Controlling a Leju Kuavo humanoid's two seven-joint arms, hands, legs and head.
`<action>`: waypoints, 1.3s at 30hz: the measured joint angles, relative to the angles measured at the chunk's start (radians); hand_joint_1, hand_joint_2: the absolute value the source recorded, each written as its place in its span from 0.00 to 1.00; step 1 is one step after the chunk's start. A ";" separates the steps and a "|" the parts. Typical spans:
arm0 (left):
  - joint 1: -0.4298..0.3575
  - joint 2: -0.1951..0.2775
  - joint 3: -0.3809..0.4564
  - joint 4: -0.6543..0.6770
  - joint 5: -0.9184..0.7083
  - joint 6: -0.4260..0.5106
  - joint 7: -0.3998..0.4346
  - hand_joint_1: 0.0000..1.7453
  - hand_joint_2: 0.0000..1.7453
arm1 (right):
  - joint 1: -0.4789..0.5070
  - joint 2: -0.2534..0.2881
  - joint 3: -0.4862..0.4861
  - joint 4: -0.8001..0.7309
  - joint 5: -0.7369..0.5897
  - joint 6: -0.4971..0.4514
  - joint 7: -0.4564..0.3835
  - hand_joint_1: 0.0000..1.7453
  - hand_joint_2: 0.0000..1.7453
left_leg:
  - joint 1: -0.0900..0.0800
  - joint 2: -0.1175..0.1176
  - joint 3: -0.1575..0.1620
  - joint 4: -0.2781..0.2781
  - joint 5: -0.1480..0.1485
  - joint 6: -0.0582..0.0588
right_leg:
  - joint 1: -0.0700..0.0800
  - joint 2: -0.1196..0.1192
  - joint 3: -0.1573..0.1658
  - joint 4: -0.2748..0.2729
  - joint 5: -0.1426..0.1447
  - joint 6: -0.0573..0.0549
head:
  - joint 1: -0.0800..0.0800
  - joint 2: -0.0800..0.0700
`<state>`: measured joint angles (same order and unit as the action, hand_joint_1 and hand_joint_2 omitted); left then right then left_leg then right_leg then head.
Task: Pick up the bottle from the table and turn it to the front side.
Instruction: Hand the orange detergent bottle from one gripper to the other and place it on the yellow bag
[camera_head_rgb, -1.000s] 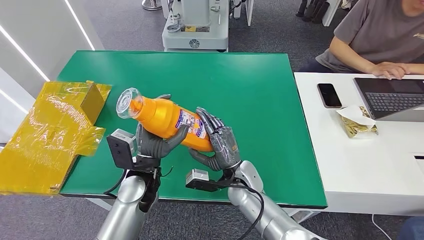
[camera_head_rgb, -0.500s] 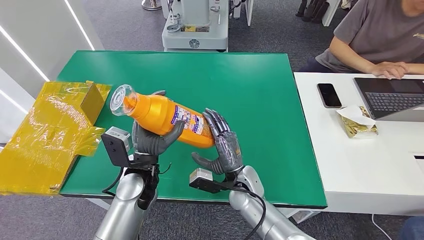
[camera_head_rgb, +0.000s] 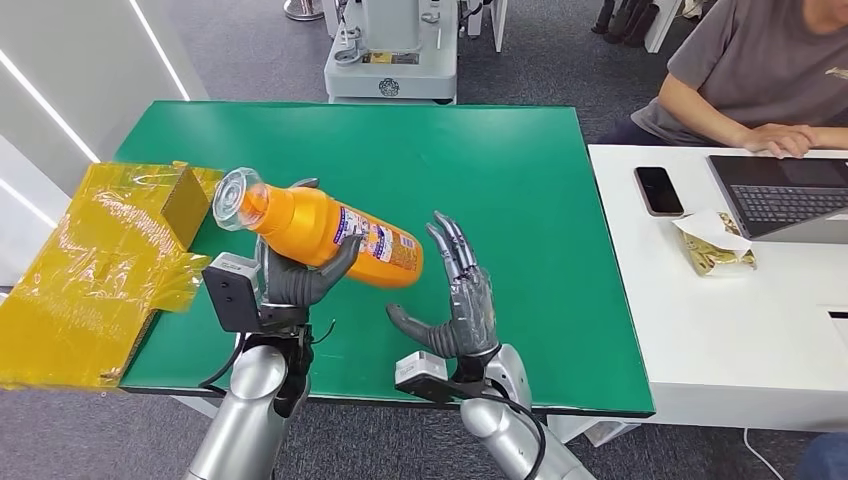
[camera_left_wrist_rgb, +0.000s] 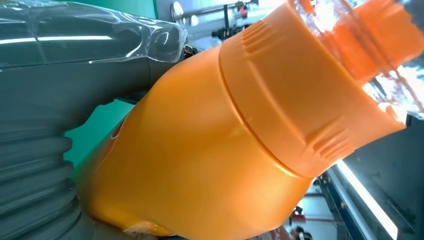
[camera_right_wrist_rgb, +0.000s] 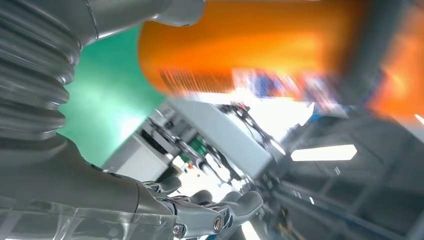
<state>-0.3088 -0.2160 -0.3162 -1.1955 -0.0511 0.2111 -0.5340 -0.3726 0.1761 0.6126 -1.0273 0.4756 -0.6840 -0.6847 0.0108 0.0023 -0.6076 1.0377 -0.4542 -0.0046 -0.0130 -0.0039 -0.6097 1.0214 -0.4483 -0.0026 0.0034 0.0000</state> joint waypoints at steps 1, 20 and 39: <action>0.000 0.001 0.003 0.000 -0.004 0.005 0.001 1.00 1.00 | 0.009 0.000 -0.004 -0.024 -0.005 0.000 -0.005 0.00 1.00 | 0.000 0.000 0.000 0.000 0.000 0.000 | 0.000 0.000 0.000 0.000 0.000 0.000 | 0.000 0.000; 0.005 0.014 0.080 0.000 -0.106 0.024 0.058 1.00 1.00 | 0.193 -0.002 -0.062 -0.444 0.022 0.000 -0.010 0.00 1.00 | 0.000 0.000 0.000 0.000 0.000 0.000 | 0.000 0.000 0.000 0.000 0.000 0.000 | 0.000 0.000; -0.048 0.258 0.123 0.028 -0.568 0.147 0.138 1.00 1.00 | 0.282 -0.029 -0.063 -0.492 -0.056 0.000 -0.009 0.00 1.00 | 0.001 0.001 0.000 -0.001 0.001 -0.002 | 0.001 0.001 -0.001 0.001 -0.001 -0.001 | 0.000 0.000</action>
<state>-0.3567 0.0422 -0.1927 -1.1671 -0.6193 0.3579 -0.3955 -0.0908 0.1474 0.5498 -1.5189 0.4197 -0.6836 -0.6937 0.0119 0.0030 -0.6073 1.0365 -0.4531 -0.0064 -0.0120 -0.0031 -0.6103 1.0225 -0.4489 -0.0037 0.0034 0.0000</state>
